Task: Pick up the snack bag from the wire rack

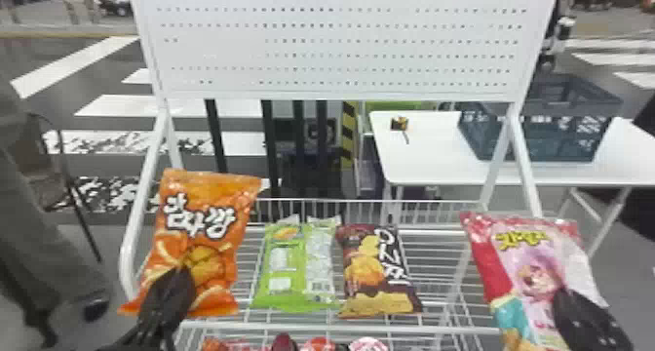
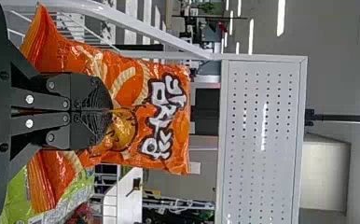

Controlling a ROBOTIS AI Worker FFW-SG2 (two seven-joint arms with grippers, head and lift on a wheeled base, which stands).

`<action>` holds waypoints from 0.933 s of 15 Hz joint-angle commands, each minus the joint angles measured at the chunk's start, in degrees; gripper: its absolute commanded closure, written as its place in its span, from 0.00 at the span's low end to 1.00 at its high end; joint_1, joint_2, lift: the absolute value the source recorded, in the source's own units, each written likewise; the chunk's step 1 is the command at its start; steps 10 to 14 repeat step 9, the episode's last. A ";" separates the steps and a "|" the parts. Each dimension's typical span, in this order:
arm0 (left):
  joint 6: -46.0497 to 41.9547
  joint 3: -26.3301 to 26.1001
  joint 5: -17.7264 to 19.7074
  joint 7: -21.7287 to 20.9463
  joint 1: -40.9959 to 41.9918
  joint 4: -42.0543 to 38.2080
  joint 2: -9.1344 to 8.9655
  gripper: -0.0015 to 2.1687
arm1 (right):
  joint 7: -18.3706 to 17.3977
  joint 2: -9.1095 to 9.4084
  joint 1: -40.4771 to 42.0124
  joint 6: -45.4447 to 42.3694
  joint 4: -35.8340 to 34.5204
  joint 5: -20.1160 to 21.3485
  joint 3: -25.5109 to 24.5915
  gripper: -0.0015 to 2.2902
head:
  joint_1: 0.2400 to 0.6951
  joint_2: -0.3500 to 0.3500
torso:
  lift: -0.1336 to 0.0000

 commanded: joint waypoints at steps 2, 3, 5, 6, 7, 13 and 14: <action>0.00 0.00 0.02 0.00 0.09 -0.06 0.00 0.97 | 0.00 0.05 0.02 0.00 0.01 0.03 0.00 0.97 | 0.57 0.50 | 1.00; 0.00 0.00 0.02 0.00 0.09 -0.06 0.00 0.97 | 0.00 0.05 0.02 0.00 0.01 -0.05 0.00 0.97 | 0.57 0.50 | 1.00; 0.00 0.00 0.02 0.09 0.09 -0.33 0.00 0.97 | 0.00 0.05 0.11 0.00 -0.08 -0.05 -0.09 0.97 | 0.57 0.50 | 1.00; 0.00 0.00 0.02 0.00 0.17 -0.33 0.00 0.97 | 0.00 0.05 0.11 0.00 -0.08 -0.05 -0.09 0.97 | 0.57 0.50 | 1.00; 0.00 0.00 0.02 0.00 0.17 -0.41 0.00 0.97 | 0.00 0.05 0.20 0.00 -0.08 -0.05 -0.09 0.97 | 0.57 0.50 | 1.00; 0.00 0.09 0.02 0.00 0.17 -0.50 0.00 0.97 | 0.26 0.05 0.37 0.18 -0.08 -0.05 -0.09 0.97 | 0.57 0.50 | 1.00; 0.00 0.09 0.02 0.00 0.17 -0.50 0.00 0.97 | 0.26 0.05 0.37 0.18 -0.08 -0.05 -0.09 0.97 | 0.57 0.50 | 1.00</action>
